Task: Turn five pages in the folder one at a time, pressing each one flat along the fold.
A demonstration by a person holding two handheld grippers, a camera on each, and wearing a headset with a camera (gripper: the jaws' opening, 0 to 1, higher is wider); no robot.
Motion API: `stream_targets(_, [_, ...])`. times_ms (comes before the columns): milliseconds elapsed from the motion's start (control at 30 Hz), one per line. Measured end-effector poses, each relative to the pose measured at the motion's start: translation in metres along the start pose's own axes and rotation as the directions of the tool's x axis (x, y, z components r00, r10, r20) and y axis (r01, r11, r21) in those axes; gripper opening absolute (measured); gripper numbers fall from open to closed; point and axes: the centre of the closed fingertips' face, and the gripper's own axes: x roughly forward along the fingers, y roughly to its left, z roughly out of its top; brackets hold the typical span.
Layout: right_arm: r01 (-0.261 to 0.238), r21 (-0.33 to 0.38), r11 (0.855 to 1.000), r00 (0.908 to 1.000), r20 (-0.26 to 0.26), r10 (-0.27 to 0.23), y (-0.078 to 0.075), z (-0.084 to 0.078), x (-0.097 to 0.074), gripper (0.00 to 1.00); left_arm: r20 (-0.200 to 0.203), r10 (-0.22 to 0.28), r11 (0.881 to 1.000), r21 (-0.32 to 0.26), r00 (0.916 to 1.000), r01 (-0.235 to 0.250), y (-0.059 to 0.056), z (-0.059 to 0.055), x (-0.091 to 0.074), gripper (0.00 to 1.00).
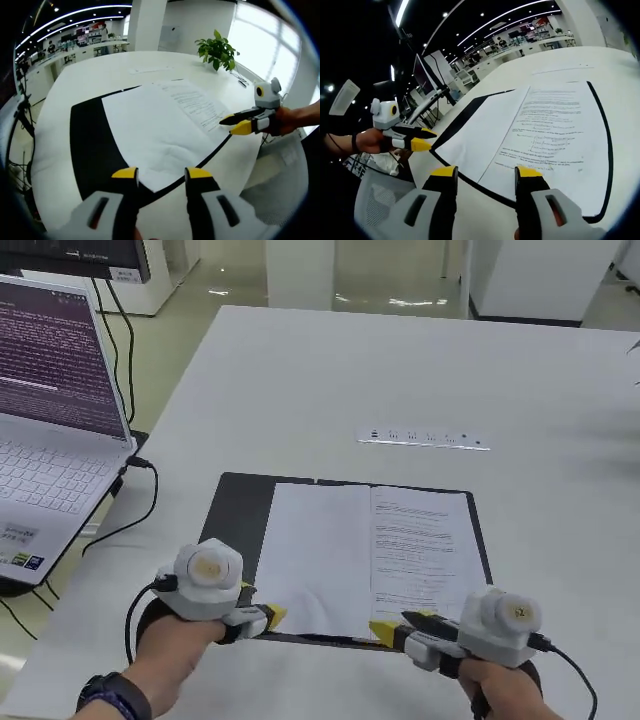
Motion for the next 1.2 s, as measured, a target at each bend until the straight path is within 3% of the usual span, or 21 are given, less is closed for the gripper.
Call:
stream_targets(233, [0.062,0.008,0.998,0.9962,0.061,-0.062,-0.026,0.013,-0.032,0.48,0.017,0.005,1.0,-0.014,0.9998,-0.004,0.006,0.002,-0.018,0.42])
stream_targets(367, [0.087,0.001,0.996,0.9934,0.076,-0.087,-0.033,0.016,-0.047,0.51,0.041,0.019,1.0,-0.023,0.999,-0.018,0.008,0.008,-0.031,0.46])
stream_targets(500, [0.108,0.021,0.994,0.9858,0.127,-0.11,-0.037,0.023,-0.063,0.53,0.051,0.038,0.999,-0.005,0.998,-0.038,0.01,0.011,-0.041,0.5])
stream_targets(867, [0.14,-0.018,0.99,0.978,0.159,-0.135,-0.024,0.025,-0.084,0.65,0.118,0.072,0.997,-0.028,0.9903,-0.069,0.011,0.019,-0.068,0.61])
stream_targets(1200, [0.178,-0.054,0.983,0.9701,0.177,-0.166,-0.024,0.028,-0.109,0.67,0.148,0.089,0.994,-0.072,0.985,-0.079,0.003,0.007,-0.076,0.69])
